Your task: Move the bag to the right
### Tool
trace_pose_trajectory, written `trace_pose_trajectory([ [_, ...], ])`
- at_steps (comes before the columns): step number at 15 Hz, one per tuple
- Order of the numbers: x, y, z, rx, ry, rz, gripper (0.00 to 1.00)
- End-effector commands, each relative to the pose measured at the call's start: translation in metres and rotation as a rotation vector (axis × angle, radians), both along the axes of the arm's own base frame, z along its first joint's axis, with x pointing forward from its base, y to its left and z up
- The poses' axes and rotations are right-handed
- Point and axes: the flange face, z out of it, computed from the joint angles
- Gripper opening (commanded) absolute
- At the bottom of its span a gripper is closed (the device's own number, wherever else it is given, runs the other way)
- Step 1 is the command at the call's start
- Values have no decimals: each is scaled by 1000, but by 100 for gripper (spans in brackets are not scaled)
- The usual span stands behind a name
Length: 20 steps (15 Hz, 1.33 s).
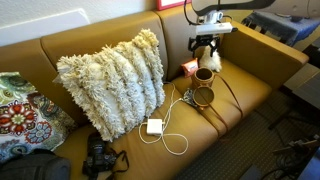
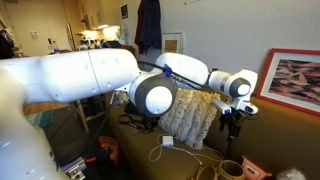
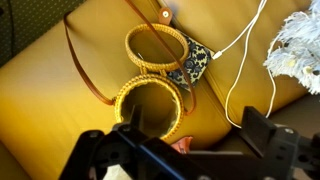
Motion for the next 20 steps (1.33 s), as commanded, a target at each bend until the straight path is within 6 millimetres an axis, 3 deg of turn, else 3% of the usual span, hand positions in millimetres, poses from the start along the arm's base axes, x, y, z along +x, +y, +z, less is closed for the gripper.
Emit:
trace_pose_trajectory([
  [1,-16,5,-41,-29,83,5,100],
  [5,-33,5,-70,-50,170,2,100],
  [10,-48,4,-88,-75,242,-50,100],
  [15,-39,10,-68,-70,227,-105,100],
  [20,-19,17,-26,-89,150,-143,100],
])
